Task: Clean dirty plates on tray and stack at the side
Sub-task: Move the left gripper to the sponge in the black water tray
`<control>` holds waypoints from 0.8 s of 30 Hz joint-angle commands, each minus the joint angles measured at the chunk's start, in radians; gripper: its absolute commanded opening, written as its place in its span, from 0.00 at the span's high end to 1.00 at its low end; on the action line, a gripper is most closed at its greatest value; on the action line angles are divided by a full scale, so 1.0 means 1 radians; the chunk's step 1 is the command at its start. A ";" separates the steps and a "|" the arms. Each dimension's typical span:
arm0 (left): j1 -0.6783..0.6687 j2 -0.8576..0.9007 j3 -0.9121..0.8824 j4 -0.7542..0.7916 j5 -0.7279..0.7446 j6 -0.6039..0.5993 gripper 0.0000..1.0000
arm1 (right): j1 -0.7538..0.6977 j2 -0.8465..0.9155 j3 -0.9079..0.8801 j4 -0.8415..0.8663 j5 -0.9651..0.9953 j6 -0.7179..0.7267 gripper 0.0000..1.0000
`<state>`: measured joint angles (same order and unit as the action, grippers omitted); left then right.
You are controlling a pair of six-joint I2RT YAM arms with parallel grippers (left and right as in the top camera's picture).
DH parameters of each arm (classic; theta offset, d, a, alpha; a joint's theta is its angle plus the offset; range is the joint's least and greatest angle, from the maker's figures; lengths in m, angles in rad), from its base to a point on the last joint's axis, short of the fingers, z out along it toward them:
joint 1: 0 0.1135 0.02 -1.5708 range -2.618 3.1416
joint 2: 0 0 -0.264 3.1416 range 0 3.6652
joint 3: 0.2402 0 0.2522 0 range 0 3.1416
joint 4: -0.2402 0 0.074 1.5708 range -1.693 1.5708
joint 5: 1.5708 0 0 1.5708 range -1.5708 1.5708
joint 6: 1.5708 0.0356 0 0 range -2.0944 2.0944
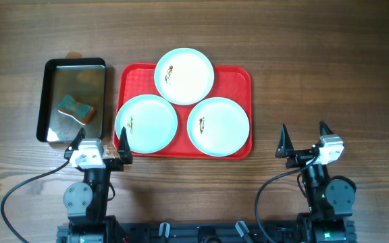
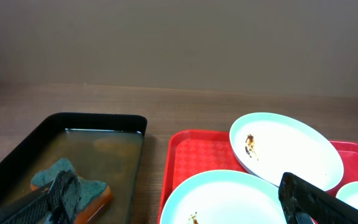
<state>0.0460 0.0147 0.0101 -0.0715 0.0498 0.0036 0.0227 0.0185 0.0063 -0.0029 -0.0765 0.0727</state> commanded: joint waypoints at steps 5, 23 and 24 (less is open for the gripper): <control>-0.005 -0.007 -0.004 0.006 0.094 -0.058 0.00 | -0.003 -0.001 -0.001 0.003 0.013 -0.018 0.00; 0.048 0.764 0.991 -0.755 -0.198 -0.394 0.00 | -0.003 -0.001 -0.001 0.003 0.013 -0.018 0.00; 0.048 0.915 1.118 -0.842 -0.242 -0.364 0.00 | -0.003 -0.001 -0.001 0.003 0.013 -0.018 0.00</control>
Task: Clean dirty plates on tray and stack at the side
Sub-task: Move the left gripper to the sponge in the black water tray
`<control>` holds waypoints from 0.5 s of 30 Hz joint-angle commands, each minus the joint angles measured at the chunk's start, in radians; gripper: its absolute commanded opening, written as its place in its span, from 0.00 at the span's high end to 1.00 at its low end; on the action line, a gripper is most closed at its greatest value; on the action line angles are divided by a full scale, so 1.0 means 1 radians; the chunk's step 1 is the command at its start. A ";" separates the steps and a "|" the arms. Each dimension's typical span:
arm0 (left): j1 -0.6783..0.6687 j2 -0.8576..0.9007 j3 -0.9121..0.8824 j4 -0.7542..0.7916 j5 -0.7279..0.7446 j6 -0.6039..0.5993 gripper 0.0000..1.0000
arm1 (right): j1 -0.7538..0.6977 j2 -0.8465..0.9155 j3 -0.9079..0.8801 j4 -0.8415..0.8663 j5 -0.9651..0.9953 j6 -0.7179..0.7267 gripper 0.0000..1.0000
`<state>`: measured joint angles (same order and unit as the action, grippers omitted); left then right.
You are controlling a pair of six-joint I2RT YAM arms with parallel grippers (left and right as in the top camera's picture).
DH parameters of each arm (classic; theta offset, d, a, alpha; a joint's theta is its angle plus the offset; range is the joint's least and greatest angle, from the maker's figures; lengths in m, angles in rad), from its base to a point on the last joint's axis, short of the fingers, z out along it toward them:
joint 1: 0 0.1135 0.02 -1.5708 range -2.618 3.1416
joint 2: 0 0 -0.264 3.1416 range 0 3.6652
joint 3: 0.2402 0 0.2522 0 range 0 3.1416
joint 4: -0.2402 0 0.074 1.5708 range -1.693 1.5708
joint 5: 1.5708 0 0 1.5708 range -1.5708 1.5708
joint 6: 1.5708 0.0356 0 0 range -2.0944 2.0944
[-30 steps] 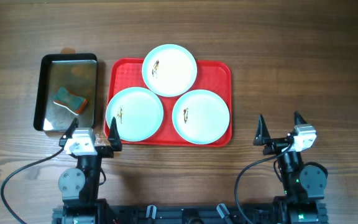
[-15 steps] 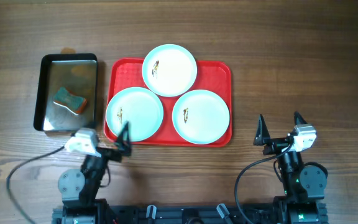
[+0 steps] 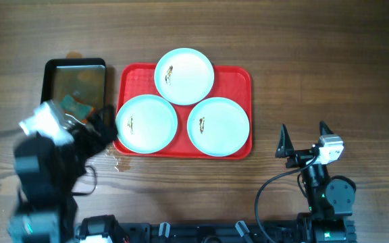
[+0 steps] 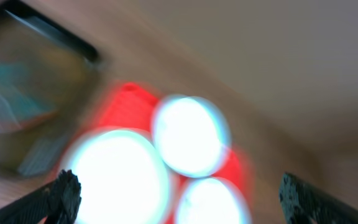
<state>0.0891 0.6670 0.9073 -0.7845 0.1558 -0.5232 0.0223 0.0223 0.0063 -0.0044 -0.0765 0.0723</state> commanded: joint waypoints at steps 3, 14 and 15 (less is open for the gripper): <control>0.005 0.584 0.462 -0.276 -0.340 0.182 0.00 | -0.003 -0.005 -0.001 0.005 0.013 -0.018 0.00; 0.267 1.204 0.507 -0.183 -0.192 0.047 0.02 | -0.003 -0.005 -0.001 0.005 0.013 -0.018 0.00; 0.270 1.237 0.506 -0.171 -0.160 0.047 0.04 | -0.003 -0.005 -0.001 0.005 0.013 -0.018 0.00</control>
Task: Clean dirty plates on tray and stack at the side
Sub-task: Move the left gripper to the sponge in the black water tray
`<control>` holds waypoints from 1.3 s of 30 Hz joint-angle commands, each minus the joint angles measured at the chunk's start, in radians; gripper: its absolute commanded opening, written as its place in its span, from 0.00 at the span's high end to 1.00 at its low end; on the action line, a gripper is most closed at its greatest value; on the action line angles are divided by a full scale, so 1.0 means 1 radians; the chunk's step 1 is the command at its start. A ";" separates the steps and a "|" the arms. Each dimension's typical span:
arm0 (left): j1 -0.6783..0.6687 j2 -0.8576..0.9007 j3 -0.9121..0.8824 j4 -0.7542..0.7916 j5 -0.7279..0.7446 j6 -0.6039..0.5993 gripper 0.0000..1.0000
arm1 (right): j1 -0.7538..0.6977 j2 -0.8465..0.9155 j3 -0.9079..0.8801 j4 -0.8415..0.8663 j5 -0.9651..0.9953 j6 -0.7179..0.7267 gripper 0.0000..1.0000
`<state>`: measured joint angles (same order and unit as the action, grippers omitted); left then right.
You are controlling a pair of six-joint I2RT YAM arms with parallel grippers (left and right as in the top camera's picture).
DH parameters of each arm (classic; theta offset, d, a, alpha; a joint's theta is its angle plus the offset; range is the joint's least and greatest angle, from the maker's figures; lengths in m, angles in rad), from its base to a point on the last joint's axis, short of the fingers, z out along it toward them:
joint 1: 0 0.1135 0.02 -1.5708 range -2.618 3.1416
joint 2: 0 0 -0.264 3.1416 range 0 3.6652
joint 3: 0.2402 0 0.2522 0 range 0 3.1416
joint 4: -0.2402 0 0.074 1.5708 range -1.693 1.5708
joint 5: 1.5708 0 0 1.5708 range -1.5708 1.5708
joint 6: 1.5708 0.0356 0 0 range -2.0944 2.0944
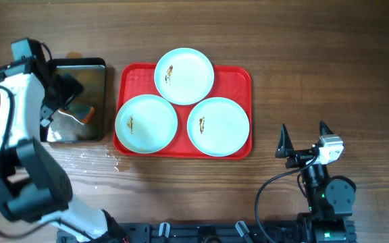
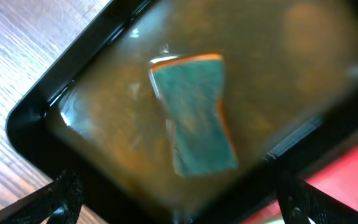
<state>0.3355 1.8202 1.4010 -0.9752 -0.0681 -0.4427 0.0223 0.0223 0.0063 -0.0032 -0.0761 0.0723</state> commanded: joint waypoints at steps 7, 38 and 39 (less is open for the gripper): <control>0.008 0.191 0.007 0.108 0.146 -0.038 0.17 | -0.003 -0.005 -0.001 0.003 0.013 -0.018 0.00; 0.003 0.228 -0.060 0.081 0.101 -0.039 0.96 | -0.003 -0.005 -0.001 0.003 0.013 -0.018 0.00; 0.003 0.228 -0.060 0.094 0.100 -0.033 0.58 | -0.003 -0.005 -0.001 0.003 0.013 -0.018 0.00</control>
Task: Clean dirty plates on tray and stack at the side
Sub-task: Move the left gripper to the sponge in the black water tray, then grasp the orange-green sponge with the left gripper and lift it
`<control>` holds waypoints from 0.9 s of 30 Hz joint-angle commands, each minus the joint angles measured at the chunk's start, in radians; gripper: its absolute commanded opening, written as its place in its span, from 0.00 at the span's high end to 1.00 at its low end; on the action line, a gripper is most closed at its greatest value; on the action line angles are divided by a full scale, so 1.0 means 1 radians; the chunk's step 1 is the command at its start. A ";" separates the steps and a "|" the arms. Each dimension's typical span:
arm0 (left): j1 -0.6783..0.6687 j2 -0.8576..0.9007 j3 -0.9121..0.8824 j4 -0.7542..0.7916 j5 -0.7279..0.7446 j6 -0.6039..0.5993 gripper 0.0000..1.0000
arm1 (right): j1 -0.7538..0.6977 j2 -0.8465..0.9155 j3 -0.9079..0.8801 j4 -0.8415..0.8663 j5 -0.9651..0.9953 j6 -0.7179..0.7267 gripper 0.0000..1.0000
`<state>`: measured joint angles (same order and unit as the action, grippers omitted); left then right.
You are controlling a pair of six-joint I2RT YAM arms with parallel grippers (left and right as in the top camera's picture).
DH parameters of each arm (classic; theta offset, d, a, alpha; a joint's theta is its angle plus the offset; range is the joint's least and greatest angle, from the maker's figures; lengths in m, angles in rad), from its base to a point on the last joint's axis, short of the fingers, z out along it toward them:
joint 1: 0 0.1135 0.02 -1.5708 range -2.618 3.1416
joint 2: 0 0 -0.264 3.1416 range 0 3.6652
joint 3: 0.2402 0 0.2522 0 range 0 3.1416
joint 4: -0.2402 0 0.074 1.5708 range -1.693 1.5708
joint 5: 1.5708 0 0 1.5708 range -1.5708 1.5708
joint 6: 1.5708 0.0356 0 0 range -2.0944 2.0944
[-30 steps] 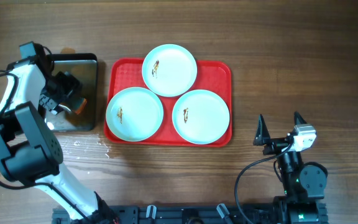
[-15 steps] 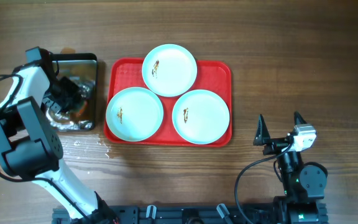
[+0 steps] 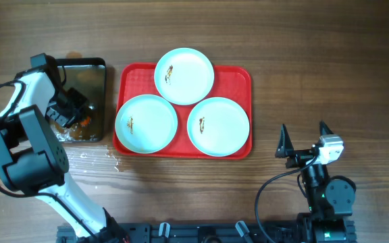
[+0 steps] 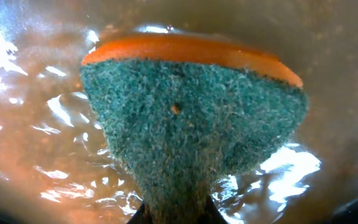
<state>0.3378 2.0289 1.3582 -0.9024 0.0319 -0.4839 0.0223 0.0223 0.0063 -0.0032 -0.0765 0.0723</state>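
Three white plates, each with a small brown stain, lie on the red tray [image 3: 244,75]: one at the back [image 3: 184,75], one front left [image 3: 146,124] and one front right [image 3: 218,126]. A green sponge with an orange backing [image 4: 191,124] sits in the water of the black pan [image 3: 90,64]. My left gripper [image 3: 69,113] is down in that pan, shut on the sponge's narrow lower end [image 4: 178,208]. My right gripper [image 3: 305,140] rests open at the front right, away from the tray.
The pan stands just left of the tray and holds brownish water. Water drops lie on the wooden table [image 3: 107,160] in front of the pan. The left arm stretches from the front edge along the table's left side.
My left gripper was open, above the pan with the sponge lying free below. Now it is down in the water and shut on the sponge. The right arm has not moved.
Both grippers first rested open at the front edge, the sponge lying in the pan. Then the left arm was raised and swung towards the pan. Then it hung open over the sponge, and now it holds it. The plates and tray stayed put.
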 commanded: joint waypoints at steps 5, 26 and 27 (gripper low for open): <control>0.001 0.019 -0.018 0.120 -0.121 0.008 0.00 | -0.003 -0.005 -0.001 0.003 0.013 -0.018 0.00; 0.001 0.019 -0.018 0.085 -0.126 0.008 0.00 | -0.003 -0.005 -0.001 0.003 0.013 -0.018 0.00; 0.001 0.019 -0.018 0.059 -0.125 0.008 0.07 | -0.003 -0.005 -0.001 0.003 0.013 -0.018 0.00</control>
<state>0.3367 2.0293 1.3525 -0.7956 -0.0849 -0.4767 0.0223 0.0223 0.0063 -0.0032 -0.0761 0.0723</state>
